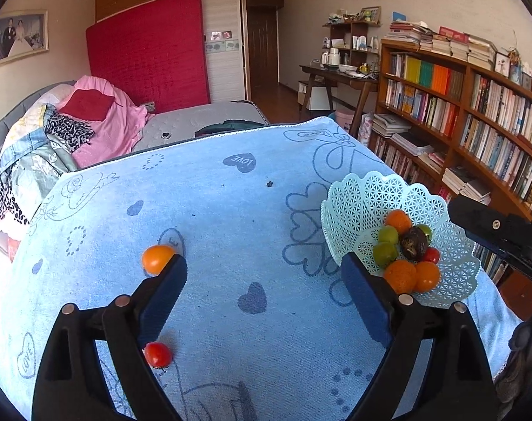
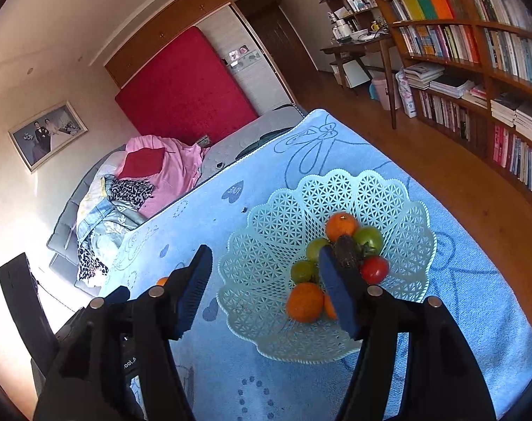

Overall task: Organize fruits
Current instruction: 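Move both open grippers back toward the small orange and red tomato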

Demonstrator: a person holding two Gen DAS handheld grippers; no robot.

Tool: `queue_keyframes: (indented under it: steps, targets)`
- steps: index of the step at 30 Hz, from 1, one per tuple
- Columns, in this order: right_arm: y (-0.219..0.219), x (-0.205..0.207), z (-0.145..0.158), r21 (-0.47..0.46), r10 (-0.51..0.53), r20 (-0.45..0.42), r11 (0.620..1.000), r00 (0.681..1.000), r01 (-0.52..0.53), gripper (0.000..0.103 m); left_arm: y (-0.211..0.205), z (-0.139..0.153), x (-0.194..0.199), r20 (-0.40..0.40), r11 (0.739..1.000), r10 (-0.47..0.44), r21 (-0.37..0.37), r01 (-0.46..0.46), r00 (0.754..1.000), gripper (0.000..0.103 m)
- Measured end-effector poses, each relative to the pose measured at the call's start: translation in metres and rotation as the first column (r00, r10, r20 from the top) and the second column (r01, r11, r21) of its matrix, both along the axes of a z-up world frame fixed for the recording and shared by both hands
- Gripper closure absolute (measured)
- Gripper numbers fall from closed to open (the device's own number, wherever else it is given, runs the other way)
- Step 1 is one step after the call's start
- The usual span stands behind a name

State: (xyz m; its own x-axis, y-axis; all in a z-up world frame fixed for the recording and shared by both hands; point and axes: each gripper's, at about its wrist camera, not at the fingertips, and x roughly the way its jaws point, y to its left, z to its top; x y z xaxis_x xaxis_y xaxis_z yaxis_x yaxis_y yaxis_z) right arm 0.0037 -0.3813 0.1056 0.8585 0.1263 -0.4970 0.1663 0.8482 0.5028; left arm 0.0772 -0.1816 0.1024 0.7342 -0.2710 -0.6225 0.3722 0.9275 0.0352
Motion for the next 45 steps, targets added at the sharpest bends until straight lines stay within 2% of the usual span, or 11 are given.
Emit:
queue_keyframes:
  steps: [7,14,25,28,37,45]
  targets:
    - [0.005,0.000,0.001,-0.008,0.011,0.013,1.000,1.000,-0.011,0.038,0.017,0.001,0.003,-0.004,0.999,0.044,-0.003,-0.044,0.999,0.014]
    - [0.008,-0.002,0.002,-0.006,0.010,0.038,1.000,0.999,-0.010,0.024,0.046,0.005,0.005,0.003,0.995,0.102,-0.010,-0.102,0.995,0.013]
    - [0.036,0.004,-0.002,-0.036,0.083,0.033,0.996,0.996,-0.082,0.023,0.100,0.013,0.012,-0.014,0.977,0.208,-0.049,-0.209,0.978,0.013]
    - [0.049,0.005,-0.004,-0.072,0.103,0.027,0.992,0.994,-0.101,0.023,0.115,0.014,0.013,-0.015,0.971,0.234,-0.054,-0.234,0.972,0.013]
    - [0.091,0.009,-0.014,-0.167,0.201,0.008,0.966,0.980,-0.197,0.023,0.145,0.010,0.016,-0.028,0.956,0.286,-0.065,-0.287,0.958,0.013]
    - [0.135,0.014,-0.033,-0.185,0.331,-0.034,0.925,0.943,-0.332,0.023,0.161,0.000,0.021,-0.049,0.948,0.307,-0.066,-0.310,0.950,0.013]
